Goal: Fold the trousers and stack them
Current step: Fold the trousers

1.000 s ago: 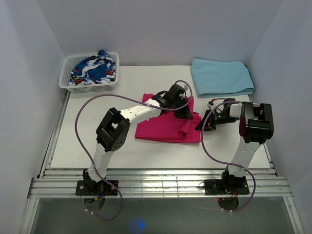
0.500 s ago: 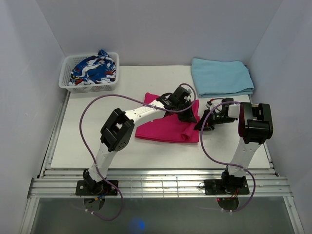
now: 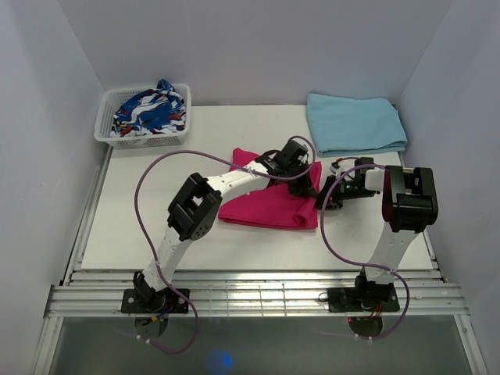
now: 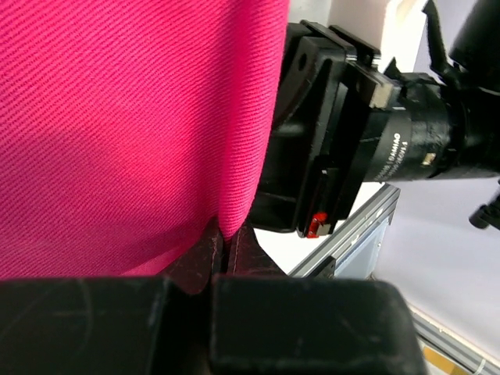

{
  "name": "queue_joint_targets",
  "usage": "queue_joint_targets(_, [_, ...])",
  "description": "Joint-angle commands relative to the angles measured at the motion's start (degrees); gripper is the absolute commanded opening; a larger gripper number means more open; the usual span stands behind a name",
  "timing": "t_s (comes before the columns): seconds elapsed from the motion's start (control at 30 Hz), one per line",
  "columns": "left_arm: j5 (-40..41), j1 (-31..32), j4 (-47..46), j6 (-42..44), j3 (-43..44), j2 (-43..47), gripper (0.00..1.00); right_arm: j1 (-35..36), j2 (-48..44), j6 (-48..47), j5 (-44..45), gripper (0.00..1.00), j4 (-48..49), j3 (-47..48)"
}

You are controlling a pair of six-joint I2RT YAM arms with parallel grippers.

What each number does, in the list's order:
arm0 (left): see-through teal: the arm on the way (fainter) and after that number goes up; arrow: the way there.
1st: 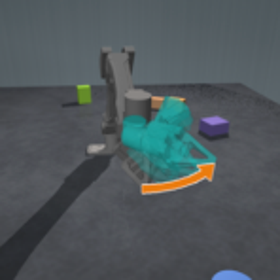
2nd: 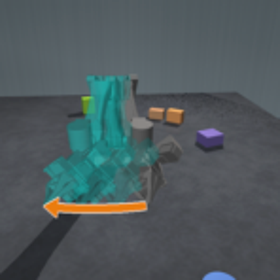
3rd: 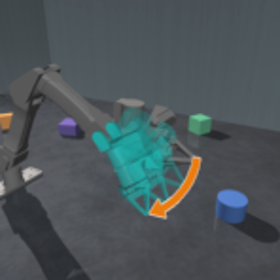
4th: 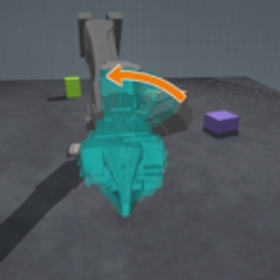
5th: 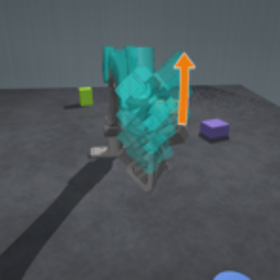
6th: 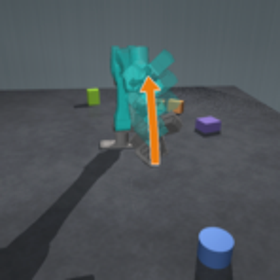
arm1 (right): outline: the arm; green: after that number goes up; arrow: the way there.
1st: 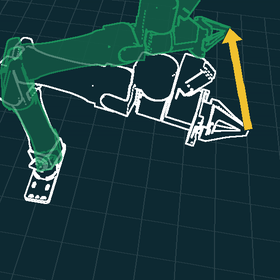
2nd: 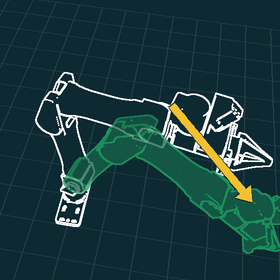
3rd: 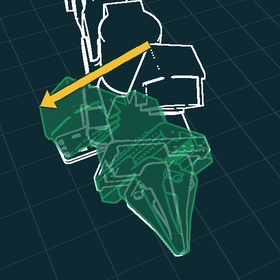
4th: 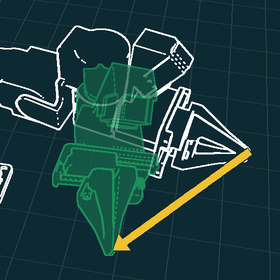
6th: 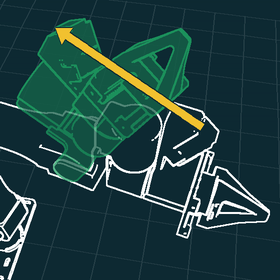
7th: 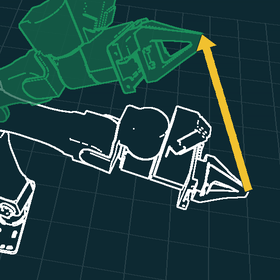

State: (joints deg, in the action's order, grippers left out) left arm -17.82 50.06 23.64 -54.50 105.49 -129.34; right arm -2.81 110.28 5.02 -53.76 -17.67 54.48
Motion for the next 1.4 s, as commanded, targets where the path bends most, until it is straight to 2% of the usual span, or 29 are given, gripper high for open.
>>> queue_joint_targets(0.0, [-2.57, 1.18, -2.45, -2.71, 2.44, 0.67, 0.0, 1.49, -1.03, 0.43, 2.17, 0.08, 2.9, -1.13])
queue_joint_targets(0.3, [-2.92, 1.18, -3.69, -3.33, 3.49, -1.27, 0.0, 1.75, -0.86, 0.78, 1.99, 0.08, 3.08, -1.13])
queue_joint_targets(0.33, [-2.92, 1.18, -3.6, -3.51, 3.23, -1.53, 0.04, 1.75, -0.77, 0.44, 2.16, 0.08, 2.73, -0.95])
queue_joint_targets(0.37, [-3.0, 0.92, -3.77, -4.12, 2.88, -1.79, 0.14, 1.84, -0.77, -0.09, 2.51, 0.14, 1.34, -0.26])
queue_joint_targets(0.4, [-3.7, 0.74, -3.86, -4.47, 1.92, -2.06, 0.3, 1.84, -0.77, -0.88, 3.74, 0.18, 0.19, 0.27])
queue_joint_targets(0.57, [-5.03, -0.67, -5.44, -4.39, -0.2, -2.06, 0.41, 0.09, -3.83, -9.04, 10.68, 0.36, -7.45, 2.39])
queue_joint_targets(0.67, [-5.11, -1.37, -6.32, -3.42, -0.99, -0.75, 0.43, -2.37, -5.16, -13.6, 14.9, 0.39, -11.58, 3.52])
queue_joint_targets(0.8, [-6.17, -1.55, -7.11, -0.53, -0.73, 2.33, 0.55, -5.45, -5.34, -19.93, 21.05, 0.4, -17.82, 8.0])
queue_joint_targets(0.83, [-6.26, -1.55, -7.2, 1.31, -0.81, 3.21, 0.59, -6.85, -5.25, -21.09, 21.67, 0.44, -20.19, 8.97])
queue_joint_targets(0.87, [-6.26, -1.55, -7.12, 2.11, -1.25, 5.39, 0.71, -7.47, -5.25, -22.58, 21.85, 0.49, -21.69, 10.2])
queue_joint_targets(0.9, [-6.34, -1.55, -7.11, 3.07, -1.52, 6.54, 0.77, -8.17, -5.25, -24.77, 21.24, 0.53, -23.1, 11.43])
queue_joint_targets(0.93, [-6.43, -1.55, -7.11, 5.26, -1.95, 7.95, 0.81, -9.48, -5.77, -25.66, 20.02, 0.57, -25.46, 13.79])
queue_joint_targets(0.97, [-6.43, -1.9, -7.2, 6.33, -3.52, 9.53, 0.83, -9.84, -6.21, -26.28, 18.96, 0.66, -26.53, 15.03])
queue_joint_targets(1.07, [-6.87, -4.6, -9.04, 9.66, -8.7, 17.17, 0.92, -9.85, -8.14, -26.73, 14.13, 0.76, -29.43, 19.68])
queue_joint_targets(1.1, [-10.35, -6.1, -10.18, 10.46, -13.68, 19.1, 0.98, -9.76, -8.59, -26.12, 10.38, 0.78, -29.79, 20.75])
queue_joint_targets(1.17, [-15.28, -11.53, -13.61, 14.48, -18.11, 24.38, 0.98, -7.92, -9.47, -24.45, 5.96, 0.85, -30.58, 23.55])
queue_joint_targets(1.23, [-24.5, -15.76, -16.24, 18.01, -23.65, 28.41, 0.98, -4.51, -9.82, -23.13, 0.43, 0.86, -30.58, 24.88])
queue_joint_targets(1.27, [-29.85, -20.4, -18.34, 20.46, -25.67, 29.22, 0.98, -3.18, -9.99, -20.86, -0.81, 0.87, -29.01, 24.97])
queue_joint_targets(1.3, [-38.08, -22.62, -18.97, 20.92, -28.47, 29.75, 0.98, -1.86, -10.17, -19.79, -3.61, 0.88, -27.87, 24.63])
queue_joint_targets(1.37, [-43.06, -27.01, -14.35, 23.9, -28.59, 29.15, 0.98, 2.44, -10.09, -18.73, -5.65, 0.89, -26.37, 23.75])
